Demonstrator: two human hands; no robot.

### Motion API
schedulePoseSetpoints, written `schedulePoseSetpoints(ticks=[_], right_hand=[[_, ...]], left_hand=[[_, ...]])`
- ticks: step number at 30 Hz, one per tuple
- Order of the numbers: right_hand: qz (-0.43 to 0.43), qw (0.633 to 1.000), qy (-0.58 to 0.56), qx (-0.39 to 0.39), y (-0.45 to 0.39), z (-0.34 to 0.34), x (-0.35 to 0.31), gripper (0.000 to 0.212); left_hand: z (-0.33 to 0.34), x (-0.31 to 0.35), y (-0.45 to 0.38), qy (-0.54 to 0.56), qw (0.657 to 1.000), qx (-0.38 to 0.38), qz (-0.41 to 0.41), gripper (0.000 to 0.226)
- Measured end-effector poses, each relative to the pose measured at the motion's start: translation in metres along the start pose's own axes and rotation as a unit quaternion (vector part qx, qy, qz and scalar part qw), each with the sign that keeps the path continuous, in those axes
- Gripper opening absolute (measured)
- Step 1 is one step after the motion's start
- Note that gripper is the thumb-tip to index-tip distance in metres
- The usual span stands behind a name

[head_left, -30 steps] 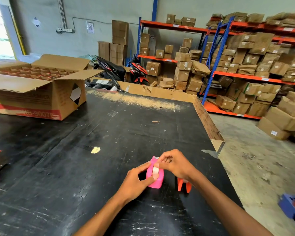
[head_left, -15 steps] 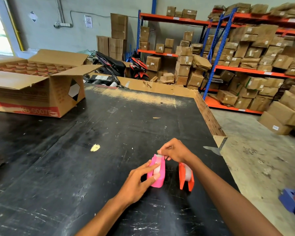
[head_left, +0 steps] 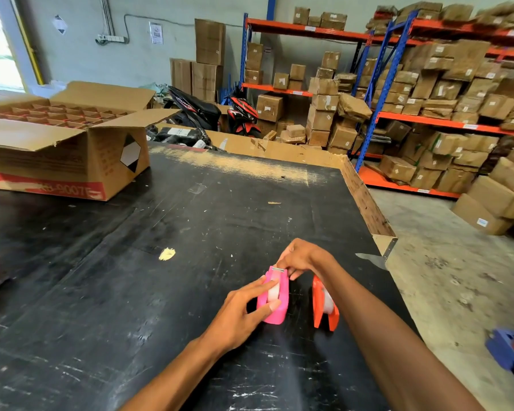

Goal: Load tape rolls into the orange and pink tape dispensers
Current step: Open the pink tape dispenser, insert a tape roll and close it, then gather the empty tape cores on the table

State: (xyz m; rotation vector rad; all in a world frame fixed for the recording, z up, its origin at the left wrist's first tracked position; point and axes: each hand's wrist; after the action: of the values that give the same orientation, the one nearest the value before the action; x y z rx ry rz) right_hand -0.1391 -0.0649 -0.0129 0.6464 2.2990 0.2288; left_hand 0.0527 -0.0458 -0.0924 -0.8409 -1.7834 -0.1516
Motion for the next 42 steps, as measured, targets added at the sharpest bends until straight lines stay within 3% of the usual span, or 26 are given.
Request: schedulePoseSetpoints(ticks=[7, 12, 18, 21, 25, 27, 29, 31, 34, 36, 42], right_hand=[[-0.084, 0.978, 0.004, 0.190, 0.019, -0.009, 0.011, 0.025], [-0.137, 0.967, 0.041, 0.211, 0.063, -0.020, 0.037, 0.018], [-0.113, 0.965, 0.065, 0.228, 0.109, -0.034, 0.070, 0.019], [-0.120, 0.960, 0.057, 0.245, 0.133, -0.038, 0.078, 0.017], [-0.111, 0.970, 0.098, 0.193, 0.175, -0.039, 0.090, 0.017], [-0.090, 0.978, 0.139, 0.123, 0.199, -0.036, 0.096, 0.021], [-0.060, 0.980, 0.182, 0.053, 0.218, -0.029, 0.103, 0.034], [-0.036, 0.974, 0.225, 0.012, 0.233, -0.018, 0.111, 0.051], [-0.047, 0.968, 0.244, 0.026, 0.244, -0.002, 0.121, 0.049], [-0.050, 0.968, 0.240, 0.052, 0.246, 0.005, 0.126, 0.041], [-0.068, 0.974, 0.203, 0.079, 0.237, 0.018, 0.112, 0.033]], left_hand=[[-0.005, 0.001, -0.009, -0.026, 1.000, -0.016, 0.006, 0.050], [0.000, 0.011, -0.012, -0.031, 0.999, -0.025, 0.001, 0.053], [0.005, 0.020, -0.015, -0.015, 0.999, -0.042, -0.001, 0.055], [0.002, 0.024, -0.015, -0.022, 0.999, -0.005, -0.032, 0.061], [-0.005, 0.048, -0.001, -0.090, 0.993, 0.025, 0.067, 0.051], [-0.004, 0.063, 0.012, -0.096, 0.989, -0.020, 0.113, 0.037], [0.000, 0.079, 0.026, -0.092, 0.980, -0.122, 0.127, 0.031], [0.006, 0.089, 0.038, -0.121, 0.955, -0.231, 0.139, 0.043], [0.019, 0.087, 0.054, -0.237, 0.892, -0.338, 0.183, 0.068], [0.027, 0.082, 0.064, -0.295, 0.858, -0.361, 0.215, 0.066], [0.012, 0.068, 0.065, -0.287, 0.874, -0.326, 0.218, 0.045]])
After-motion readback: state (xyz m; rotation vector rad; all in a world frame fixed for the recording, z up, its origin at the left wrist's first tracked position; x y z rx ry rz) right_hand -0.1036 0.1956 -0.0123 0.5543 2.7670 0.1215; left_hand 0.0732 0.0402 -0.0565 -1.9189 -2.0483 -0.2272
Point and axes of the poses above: each hand's wrist, its own y-axis away from the middle knuckle, its own z-axis out of the palm, x = y × z, and after that the axes turned 6 degrees about x, right-handed
